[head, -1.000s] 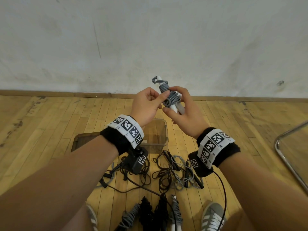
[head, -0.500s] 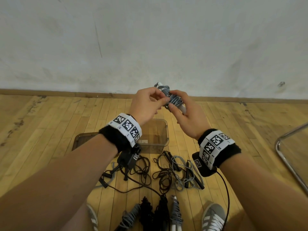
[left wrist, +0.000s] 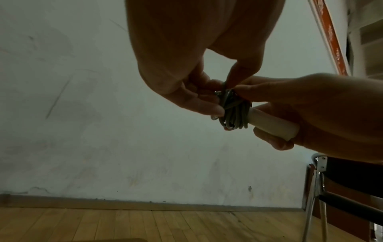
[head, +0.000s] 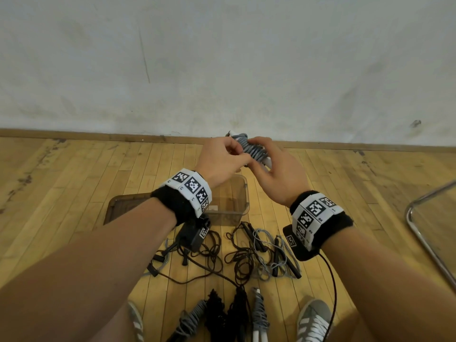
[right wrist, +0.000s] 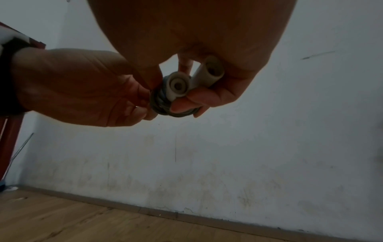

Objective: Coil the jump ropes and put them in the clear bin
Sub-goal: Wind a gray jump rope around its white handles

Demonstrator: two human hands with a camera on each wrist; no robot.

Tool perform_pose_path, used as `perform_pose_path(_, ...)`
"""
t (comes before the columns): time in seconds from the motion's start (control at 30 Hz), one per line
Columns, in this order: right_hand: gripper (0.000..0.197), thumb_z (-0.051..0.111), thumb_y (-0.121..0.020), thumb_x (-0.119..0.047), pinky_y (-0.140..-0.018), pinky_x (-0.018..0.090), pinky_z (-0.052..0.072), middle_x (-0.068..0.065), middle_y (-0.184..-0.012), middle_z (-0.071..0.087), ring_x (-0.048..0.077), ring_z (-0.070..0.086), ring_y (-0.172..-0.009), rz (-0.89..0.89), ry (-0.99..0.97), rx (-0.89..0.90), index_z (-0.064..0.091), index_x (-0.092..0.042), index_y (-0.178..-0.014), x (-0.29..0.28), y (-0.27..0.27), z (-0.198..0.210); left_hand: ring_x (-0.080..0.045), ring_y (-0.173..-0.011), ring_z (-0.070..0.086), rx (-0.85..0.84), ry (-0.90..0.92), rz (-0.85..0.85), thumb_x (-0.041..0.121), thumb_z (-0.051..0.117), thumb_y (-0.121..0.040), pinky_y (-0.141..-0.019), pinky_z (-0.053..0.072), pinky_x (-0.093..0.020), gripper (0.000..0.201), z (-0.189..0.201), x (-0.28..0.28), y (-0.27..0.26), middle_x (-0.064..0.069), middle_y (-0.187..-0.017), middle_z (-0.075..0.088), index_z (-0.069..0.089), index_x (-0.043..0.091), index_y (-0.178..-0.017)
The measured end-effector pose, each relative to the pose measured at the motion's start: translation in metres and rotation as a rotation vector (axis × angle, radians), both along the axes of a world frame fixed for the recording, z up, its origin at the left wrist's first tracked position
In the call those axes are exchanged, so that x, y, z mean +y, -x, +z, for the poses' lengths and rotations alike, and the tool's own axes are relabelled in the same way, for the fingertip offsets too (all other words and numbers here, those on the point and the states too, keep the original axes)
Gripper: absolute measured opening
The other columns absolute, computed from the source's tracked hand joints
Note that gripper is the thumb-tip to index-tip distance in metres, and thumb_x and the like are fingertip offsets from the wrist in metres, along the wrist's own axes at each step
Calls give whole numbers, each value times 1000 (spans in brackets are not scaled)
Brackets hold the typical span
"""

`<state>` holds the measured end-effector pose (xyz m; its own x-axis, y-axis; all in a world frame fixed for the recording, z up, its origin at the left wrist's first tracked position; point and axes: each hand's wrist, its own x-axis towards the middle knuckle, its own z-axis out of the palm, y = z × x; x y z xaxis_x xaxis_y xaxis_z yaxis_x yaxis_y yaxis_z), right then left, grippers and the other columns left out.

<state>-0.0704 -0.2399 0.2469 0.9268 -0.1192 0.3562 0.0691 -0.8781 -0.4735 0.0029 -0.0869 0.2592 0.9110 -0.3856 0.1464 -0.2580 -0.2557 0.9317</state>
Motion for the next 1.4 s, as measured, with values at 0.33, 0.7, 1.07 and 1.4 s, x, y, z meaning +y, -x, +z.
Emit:
perform_pose_path(0.33, 32, 54, -101, -44, -64, 33, 51, -11, -96, 63, 12, 61, -75, -23, -164, 53, 46, -29, -128, -10, 3, 7, -12, -84, 70, 4, -7, -170, 7, 82, -79, -81, 60, -32, 21, -3, 2, -8, 4, -87, 71, 68, 21, -87)
perform_pose_path(0.7, 19, 51, -101, -47, -58, 44, 62, -2, -100, 69, 22, 67, -71, 32, -445, 193, 44, -49, -119, -8, 6, 6, -19, -84, 74, 20, 64, -64, 9, 75, -91, -69, 64, -31, 12, -2, -1, -1, -8, -92, 74, 68, 18, -86)
perform_pose_path(1.07, 22, 55, -98, -47, -67, 53, 60, -10, -91, 67, 22, 67, -69, 7, -377, 155, 44, -44, -117, -7, 6, 0, -22, -79, 74, -2, 33, -82, 9, 76, -86, -76, 64, -44, 13, -6, 0, 1, -3, -93, 73, 68, 19, -88)
perform_pose_path(1.4, 11, 54, -102, -38, -61, 42, 57, 5, -92, 69, 14, 64, -67, 34, -630, 130, 49, -47, -107, -5, -1, 2, -11, -75, 75, -60, -11, -99, 17, 85, -83, -78, 63, -39, 19, 6, 5, 0, 9, -94, 74, 69, 26, -88)
